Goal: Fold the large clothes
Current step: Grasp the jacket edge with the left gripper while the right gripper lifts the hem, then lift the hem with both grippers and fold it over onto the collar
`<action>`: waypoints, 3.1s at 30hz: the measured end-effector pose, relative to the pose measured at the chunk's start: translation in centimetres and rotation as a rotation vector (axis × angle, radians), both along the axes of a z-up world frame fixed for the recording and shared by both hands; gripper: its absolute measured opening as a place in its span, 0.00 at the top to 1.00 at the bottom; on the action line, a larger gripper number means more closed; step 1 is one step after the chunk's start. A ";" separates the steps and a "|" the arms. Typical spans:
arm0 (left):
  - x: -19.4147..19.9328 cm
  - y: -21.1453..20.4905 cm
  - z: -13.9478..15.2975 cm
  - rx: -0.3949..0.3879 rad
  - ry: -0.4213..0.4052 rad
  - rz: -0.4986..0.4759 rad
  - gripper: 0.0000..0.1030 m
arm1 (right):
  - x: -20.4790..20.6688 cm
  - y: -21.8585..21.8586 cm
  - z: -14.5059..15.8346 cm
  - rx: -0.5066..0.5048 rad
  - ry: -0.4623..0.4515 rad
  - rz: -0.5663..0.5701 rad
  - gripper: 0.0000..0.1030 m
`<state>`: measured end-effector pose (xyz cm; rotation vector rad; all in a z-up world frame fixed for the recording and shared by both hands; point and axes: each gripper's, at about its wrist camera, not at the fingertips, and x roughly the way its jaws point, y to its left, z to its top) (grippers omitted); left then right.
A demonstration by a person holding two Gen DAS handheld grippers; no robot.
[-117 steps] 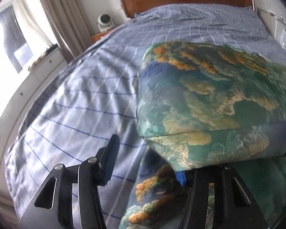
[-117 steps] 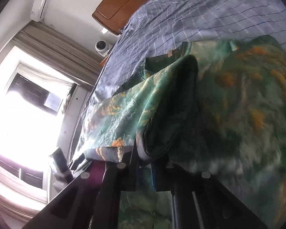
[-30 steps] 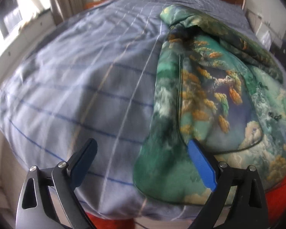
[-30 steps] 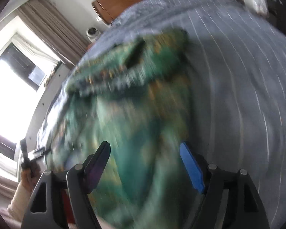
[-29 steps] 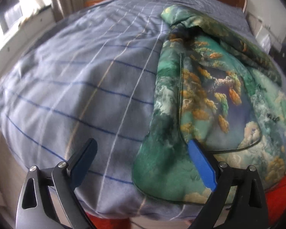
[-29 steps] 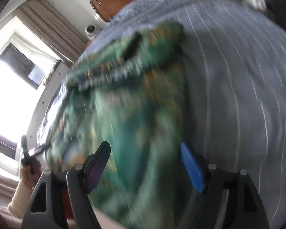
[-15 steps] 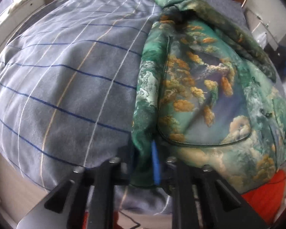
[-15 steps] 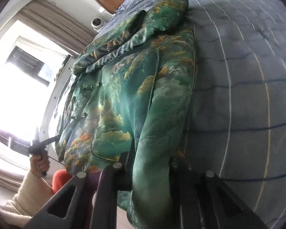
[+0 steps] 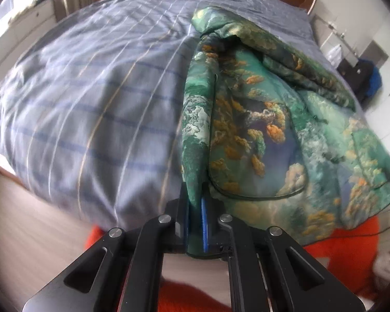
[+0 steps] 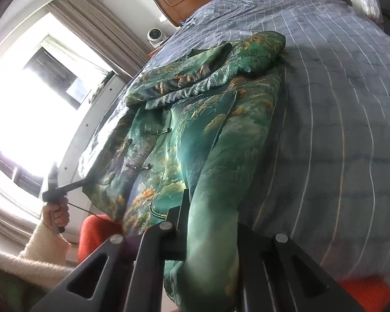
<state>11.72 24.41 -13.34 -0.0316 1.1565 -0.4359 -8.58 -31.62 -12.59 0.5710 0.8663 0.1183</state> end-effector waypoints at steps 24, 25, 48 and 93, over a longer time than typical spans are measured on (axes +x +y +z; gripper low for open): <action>35.7 -16.6 8.0 -0.154 -0.047 0.178 0.96 | 26.5 -20.0 1.5 0.334 -0.030 -0.279 0.91; 36.8 -17.4 6.9 -0.136 -0.034 0.184 0.96 | 27.3 -20.7 0.6 0.341 -0.018 -0.293 0.91; 38.0 -16.1 10.3 0.070 -0.269 0.191 0.24 | 32.8 -28.0 -1.8 0.734 0.037 -0.519 0.19; 25.7 -20.8 -0.1 0.265 -0.401 0.051 0.01 | 26.5 -5.7 0.0 -0.170 -0.048 -0.049 0.25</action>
